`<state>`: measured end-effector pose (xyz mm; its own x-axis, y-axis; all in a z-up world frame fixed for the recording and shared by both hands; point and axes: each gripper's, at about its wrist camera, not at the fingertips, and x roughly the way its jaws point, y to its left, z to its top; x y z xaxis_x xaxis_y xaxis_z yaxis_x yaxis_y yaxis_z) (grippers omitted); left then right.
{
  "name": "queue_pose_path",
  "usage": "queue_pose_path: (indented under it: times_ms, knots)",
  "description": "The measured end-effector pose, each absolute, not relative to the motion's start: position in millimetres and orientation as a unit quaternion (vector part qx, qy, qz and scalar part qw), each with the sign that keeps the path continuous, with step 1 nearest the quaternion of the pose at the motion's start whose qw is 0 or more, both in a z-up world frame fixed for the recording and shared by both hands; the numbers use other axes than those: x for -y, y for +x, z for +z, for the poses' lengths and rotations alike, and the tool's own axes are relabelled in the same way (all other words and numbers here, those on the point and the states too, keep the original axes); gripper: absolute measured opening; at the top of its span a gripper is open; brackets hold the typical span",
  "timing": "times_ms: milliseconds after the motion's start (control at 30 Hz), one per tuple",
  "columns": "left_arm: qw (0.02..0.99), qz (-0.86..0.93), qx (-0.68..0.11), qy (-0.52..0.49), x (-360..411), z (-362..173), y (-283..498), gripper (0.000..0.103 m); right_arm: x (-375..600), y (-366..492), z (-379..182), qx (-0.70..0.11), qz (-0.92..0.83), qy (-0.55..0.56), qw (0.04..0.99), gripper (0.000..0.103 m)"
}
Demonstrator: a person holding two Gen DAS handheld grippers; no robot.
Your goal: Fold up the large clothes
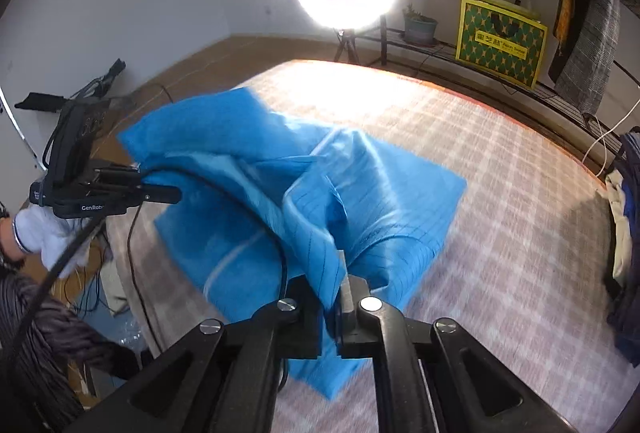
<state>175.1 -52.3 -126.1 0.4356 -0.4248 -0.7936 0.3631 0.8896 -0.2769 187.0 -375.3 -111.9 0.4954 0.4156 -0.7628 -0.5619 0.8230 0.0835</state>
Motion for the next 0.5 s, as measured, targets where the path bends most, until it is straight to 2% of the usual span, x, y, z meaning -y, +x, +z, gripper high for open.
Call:
queue_pose_path:
  times_ms: [33, 67, 100, 167, 267, 500]
  knots:
    - [0.846, -0.234, -0.478, -0.026, 53, -123, 166, 0.001, 377, 181, -111, -0.413, 0.279, -0.089, 0.862, 0.010]
    - [0.847, -0.236, -0.476, -0.024, 52, -118, 157, 0.002, 380, 175, -109, -0.411, 0.276, -0.087, 0.865, 0.017]
    - [0.847, -0.239, -0.474, -0.024, 51, -113, 148, 0.007, 385, 169, -105, -0.406, 0.276, -0.079, 0.868, 0.021]
    - [0.849, -0.246, -0.466, -0.023, 48, -103, 133, 0.012, 392, 158, -94, -0.395, 0.276, -0.065, 0.874, 0.024]
    - [0.849, -0.257, -0.460, -0.028, 42, -90, 110, 0.013, 404, 135, -72, -0.371, 0.282, -0.041, 0.884, 0.031]
    - [0.863, -0.257, -0.430, -0.067, 17, -56, 81, 0.013, 423, 69, -19, -0.314, 0.302, -0.004, 0.900, 0.031]
